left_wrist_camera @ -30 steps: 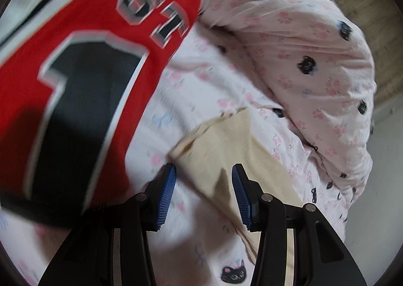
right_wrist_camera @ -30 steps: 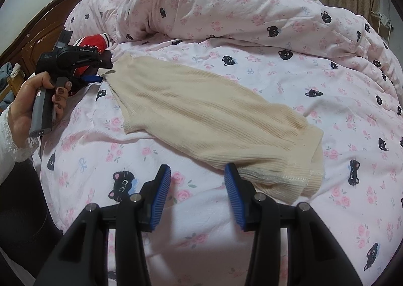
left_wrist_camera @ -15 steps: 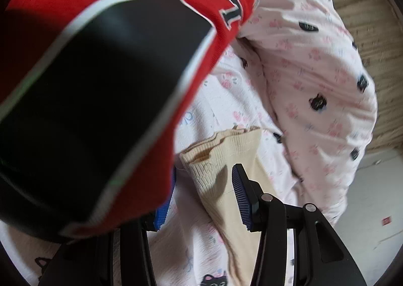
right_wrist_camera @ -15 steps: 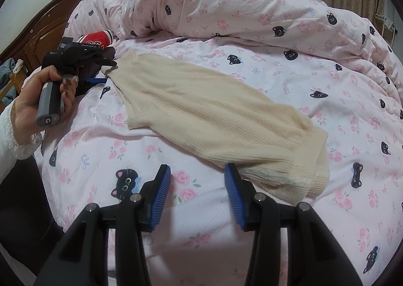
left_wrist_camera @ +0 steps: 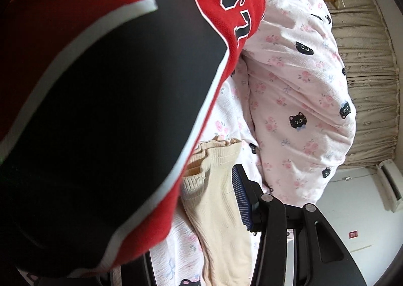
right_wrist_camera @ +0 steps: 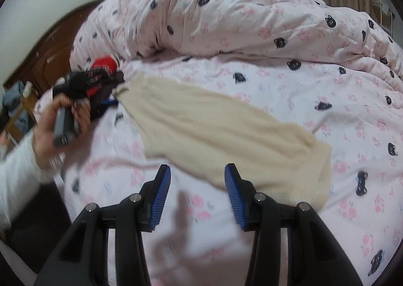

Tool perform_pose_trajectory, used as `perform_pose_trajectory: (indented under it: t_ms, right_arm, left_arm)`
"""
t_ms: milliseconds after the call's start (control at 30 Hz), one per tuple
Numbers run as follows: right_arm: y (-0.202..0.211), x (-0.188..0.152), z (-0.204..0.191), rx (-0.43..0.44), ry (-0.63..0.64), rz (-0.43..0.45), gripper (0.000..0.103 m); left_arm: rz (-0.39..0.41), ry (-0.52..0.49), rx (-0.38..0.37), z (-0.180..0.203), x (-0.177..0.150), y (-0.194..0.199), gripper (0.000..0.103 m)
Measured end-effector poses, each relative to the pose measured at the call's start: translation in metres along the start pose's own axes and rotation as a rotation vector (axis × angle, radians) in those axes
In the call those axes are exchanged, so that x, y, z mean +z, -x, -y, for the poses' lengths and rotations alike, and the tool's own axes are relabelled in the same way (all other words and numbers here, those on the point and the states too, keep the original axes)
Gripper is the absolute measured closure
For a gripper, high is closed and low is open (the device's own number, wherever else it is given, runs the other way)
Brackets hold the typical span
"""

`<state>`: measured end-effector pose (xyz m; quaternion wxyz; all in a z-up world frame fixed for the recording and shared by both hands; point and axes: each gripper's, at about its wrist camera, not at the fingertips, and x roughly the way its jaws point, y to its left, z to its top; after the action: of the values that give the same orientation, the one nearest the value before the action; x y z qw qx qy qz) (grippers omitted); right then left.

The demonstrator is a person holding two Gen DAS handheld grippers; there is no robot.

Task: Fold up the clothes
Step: 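Grasp the beige garment's end with the left gripper beside the red jersey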

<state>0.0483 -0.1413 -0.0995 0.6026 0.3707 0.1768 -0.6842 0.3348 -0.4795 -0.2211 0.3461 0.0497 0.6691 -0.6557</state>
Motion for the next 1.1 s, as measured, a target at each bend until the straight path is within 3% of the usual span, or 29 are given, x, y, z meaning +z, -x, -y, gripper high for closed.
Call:
perform_pose_trajectory:
  t_ms: [133, 200, 267, 500, 600, 833, 1100]
  right_arm:
    - [-0.014, 0.036, -0.009, 0.012, 0.036, -0.018, 0.051]
    - [-0.034, 0.067, -0.02, 0.023, 0.064, -0.058, 0.05]
    - [-0.054, 0.091, -0.032, 0.065, 0.086, -0.103, 0.05]
    - [-0.154, 0.189, -0.088, 0.22, 0.169, -0.297, 0.05]
    - [-0.195, 0.214, -0.104, 0.264, 0.224, -0.364, 0.05]
    - [-0.268, 0.225, -0.133, 0.288, 0.425, -0.505, 0.05]
    - [-0.318, 0.217, -0.143, 0.3, 0.475, -0.62, 0.05]
  left_arm:
    - [-0.006, -0.024, 0.0, 0.0, -0.003, 0.0, 0.066]
    - [-0.004, -0.047, 0.05, -0.002, -0.006, 0.0, 0.087]
    - [-0.004, -0.061, 0.075, -0.005, -0.008, -0.001, 0.092]
    - [0.001, -0.072, 0.039, -0.005, -0.012, 0.001, 0.096]
    - [0.003, -0.056, 0.026, -0.006, -0.014, 0.004, 0.096]
    - [0.011, -0.043, 0.008, -0.003, -0.017, 0.012, 0.096]
    - [0.01, -0.031, 0.029, -0.004, -0.023, 0.013, 0.096]
